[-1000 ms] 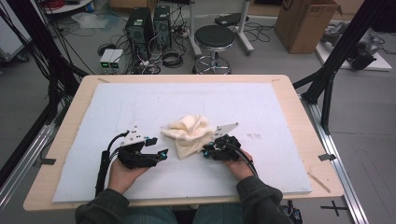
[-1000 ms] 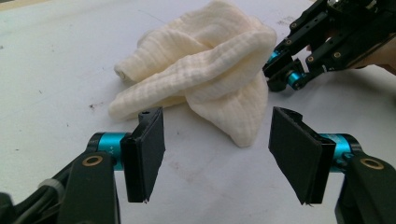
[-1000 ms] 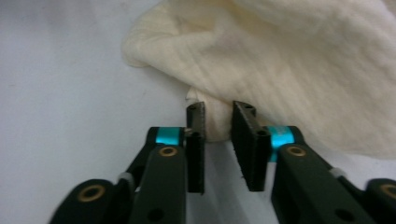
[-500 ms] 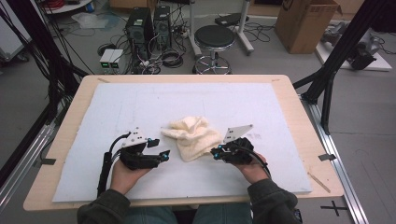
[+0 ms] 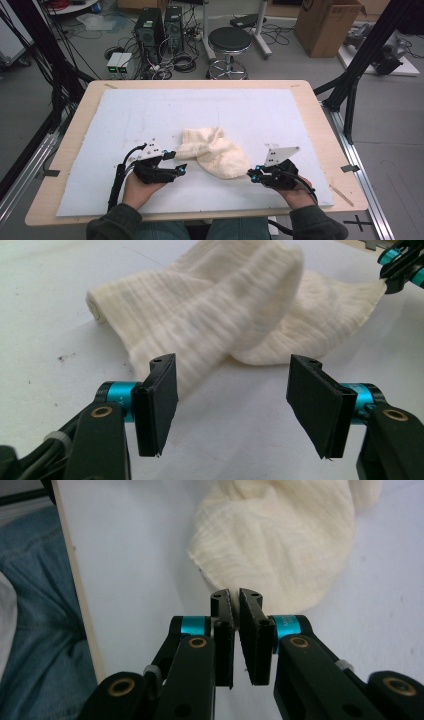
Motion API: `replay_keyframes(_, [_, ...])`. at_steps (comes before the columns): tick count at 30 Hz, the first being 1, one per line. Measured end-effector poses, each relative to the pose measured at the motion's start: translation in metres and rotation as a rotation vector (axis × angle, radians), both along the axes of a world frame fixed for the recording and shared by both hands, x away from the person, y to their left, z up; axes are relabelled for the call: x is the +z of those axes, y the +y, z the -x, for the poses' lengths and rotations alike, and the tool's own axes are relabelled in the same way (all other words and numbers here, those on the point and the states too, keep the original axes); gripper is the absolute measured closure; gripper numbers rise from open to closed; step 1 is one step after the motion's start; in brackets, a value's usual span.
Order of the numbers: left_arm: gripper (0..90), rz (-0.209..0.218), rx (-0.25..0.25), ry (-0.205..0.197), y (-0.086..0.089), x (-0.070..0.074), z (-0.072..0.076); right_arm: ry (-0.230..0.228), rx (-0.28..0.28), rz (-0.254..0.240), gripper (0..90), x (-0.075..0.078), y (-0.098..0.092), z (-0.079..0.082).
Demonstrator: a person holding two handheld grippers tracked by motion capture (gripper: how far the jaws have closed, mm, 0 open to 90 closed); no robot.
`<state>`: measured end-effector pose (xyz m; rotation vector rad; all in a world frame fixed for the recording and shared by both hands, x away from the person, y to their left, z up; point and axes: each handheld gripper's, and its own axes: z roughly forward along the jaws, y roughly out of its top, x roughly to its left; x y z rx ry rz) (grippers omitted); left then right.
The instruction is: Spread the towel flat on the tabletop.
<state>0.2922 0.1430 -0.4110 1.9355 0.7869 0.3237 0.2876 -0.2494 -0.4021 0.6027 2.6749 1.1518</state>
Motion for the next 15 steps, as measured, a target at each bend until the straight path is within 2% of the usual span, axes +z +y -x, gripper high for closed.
replay_keyframes(5, [37.4, -0.005, -0.007, 0.002, -0.002, 0.0, 0.0, 0.044, -0.024, 0.026, 83.9, -0.016, -0.016, 0.004])
replay_keyframes(7, [37.3, -0.008, -0.012, -0.001, -0.002, -0.001, 0.001, 0.062, -0.023, 0.024, 78.2, -0.019, -0.017, 0.004])
replay_keyframes(11, [37.4, 0.001, -0.012, -0.002, -0.003, 0.0, 0.002, 0.046, 0.001, -0.028, 66.5, -0.01, -0.012, 0.005])
replay_keyframes(15, [37.5, -0.006, -0.021, -0.004, -0.003, 0.0, 0.002, 0.03, 0.027, -0.047, 63.7, -0.002, 0.001, 0.004])
